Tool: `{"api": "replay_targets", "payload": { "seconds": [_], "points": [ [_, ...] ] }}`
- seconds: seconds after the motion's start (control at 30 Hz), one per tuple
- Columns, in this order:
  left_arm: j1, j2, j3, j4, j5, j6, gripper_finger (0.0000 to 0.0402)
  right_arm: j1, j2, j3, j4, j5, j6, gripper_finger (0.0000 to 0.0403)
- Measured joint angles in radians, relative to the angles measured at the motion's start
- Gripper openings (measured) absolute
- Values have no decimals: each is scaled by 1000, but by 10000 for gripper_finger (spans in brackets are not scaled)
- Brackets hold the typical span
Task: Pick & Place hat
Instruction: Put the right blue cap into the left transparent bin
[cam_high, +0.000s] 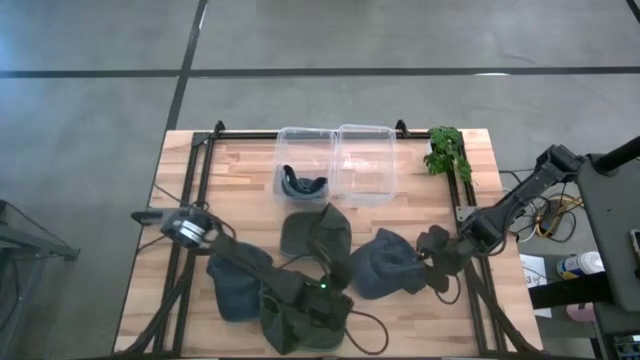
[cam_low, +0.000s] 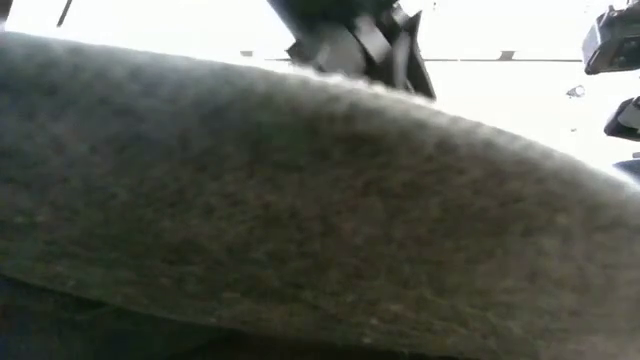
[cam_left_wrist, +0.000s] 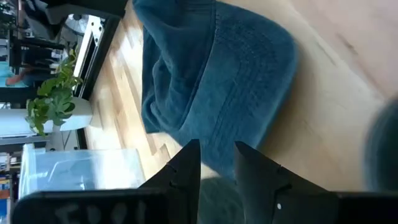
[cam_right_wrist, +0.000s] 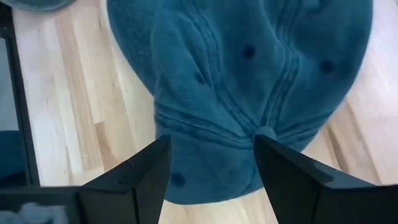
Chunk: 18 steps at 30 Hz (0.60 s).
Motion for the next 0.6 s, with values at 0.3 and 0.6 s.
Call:
{"api": "replay_targets", "payload": {
  "seconds": [0.3, 0.6],
  "points": [
    [4, 87, 41, 26, 12, 16, 90, 26, 64, -31, 67, 10, 32, 224],
    [19, 115, 40, -21, 5, 18, 90, 26, 109, -71, 153, 9, 61, 224]
  ]
}}
